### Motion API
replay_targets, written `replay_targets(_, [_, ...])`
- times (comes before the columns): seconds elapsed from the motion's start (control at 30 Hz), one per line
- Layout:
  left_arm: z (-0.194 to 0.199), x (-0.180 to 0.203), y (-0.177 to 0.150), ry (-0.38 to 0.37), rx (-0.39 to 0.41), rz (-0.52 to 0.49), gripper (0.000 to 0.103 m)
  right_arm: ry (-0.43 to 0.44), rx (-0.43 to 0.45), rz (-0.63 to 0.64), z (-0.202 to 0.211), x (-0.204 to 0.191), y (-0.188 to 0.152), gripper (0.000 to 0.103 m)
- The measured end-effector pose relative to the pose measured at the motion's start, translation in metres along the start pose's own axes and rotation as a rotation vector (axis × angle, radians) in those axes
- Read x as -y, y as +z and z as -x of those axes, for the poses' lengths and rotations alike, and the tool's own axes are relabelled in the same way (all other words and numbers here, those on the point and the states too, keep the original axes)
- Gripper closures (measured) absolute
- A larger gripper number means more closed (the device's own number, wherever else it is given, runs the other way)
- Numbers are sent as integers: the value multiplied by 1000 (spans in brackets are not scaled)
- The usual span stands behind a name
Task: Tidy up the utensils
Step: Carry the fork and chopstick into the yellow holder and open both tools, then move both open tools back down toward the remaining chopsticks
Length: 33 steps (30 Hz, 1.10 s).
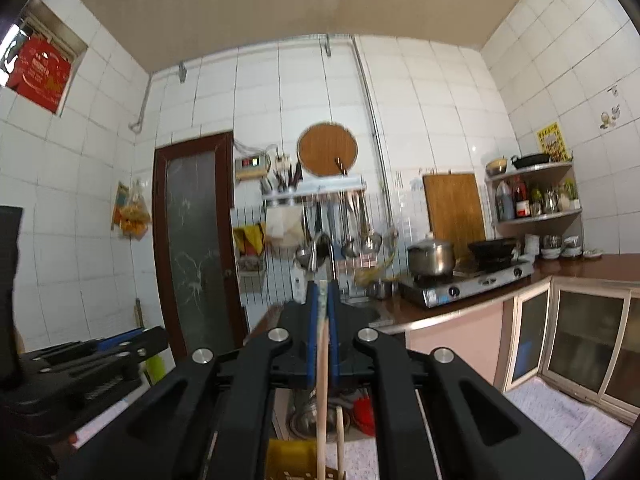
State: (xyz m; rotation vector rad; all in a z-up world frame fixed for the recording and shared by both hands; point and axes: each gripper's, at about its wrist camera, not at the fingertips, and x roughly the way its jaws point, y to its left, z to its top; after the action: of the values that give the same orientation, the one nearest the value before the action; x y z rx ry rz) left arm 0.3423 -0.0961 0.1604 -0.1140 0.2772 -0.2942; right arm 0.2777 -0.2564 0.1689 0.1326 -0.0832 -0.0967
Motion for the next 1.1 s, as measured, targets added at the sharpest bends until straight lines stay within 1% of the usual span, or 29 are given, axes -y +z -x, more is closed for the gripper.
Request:
replay_targets(0.03, [-12, -1, -10, 0, -24, 4, 84, -1, -15, 2, -4, 1, -7, 98])
replay_targets(0.13, [-28, -7, -30, -2, -85, 14, 85, -1, -79, 0, -15, 6, -31, 98])
replay_targets(0.23, [-27, -11, -42, 21, -103, -15, 85, 6, -138, 10, -21, 8, -47, 98])
replay_targets(0.3, [-19, -13, -44, 32, -119, -27, 85, -3, -175, 17, -22, 9, -54, 96])
replay_targets(0.33, [-15, -14, -43, 34, -125, -31, 83, -15, -200, 23, -21, 9, -55, 95])
replay_targets(0.37, [-9, -16, -42, 39, -135, -37, 79, -26, -218, 24, -20, 11, -55, 79])
replay_targets(0.4, [0, -18, -39, 54, -146, -42, 64, -34, -226, 22, -19, 13, -54, 50])
replay_targets(0.43, [7, -20, -38, 68, -144, -39, 49, -45, -233, 14, -13, 16, -51, 42])
replay_targets(0.47, [17, -25, -36, 80, -137, -35, 43, -53, -231, 9, -8, 19, -49, 40])
replay_targets(0.53, [37, -35, -32, 116, -135, -29, 22, -73, -247, 13, 6, 24, -41, 39])
replay_targets(0.57, [48, -42, -31, 136, -142, -20, 19, -76, -254, 13, 11, 27, -38, 38])
replay_targets(0.6, [52, -46, -30, 144, -146, -15, 15, -81, -260, 16, 21, 30, -34, 31])
replay_targets(0.63, [63, -54, -30, 164, -152, -6, 9, -85, -261, 21, 27, 32, -32, 28])
replay_targets(0.67, [71, -60, -32, 183, -155, 1, 6, -92, -261, 30, 37, 34, -30, 23])
replay_targets(0.7, [77, -64, -34, 192, -154, 6, 5, -101, -264, 43, 47, 36, -28, 21])
replay_targets(0.77, [92, -74, -44, 204, -166, 12, 5, -118, -292, 61, 63, 39, -28, 17])
replay_targets(0.83, [99, -81, -56, 217, -197, 17, 5, -135, -320, 60, 75, 41, -32, 14])
replay_targets(0.93, [106, -91, -82, 225, -248, 30, 5, -146, -376, 34, 94, 46, -50, 12])
replay_targets(1.03, [105, -98, -111, 226, -313, 39, 5, -141, -465, 16, 105, 48, -83, 12])
replay_targets(1.1, [105, -103, -130, 229, -345, 47, 5, -138, -506, 18, 108, 46, -102, 12])
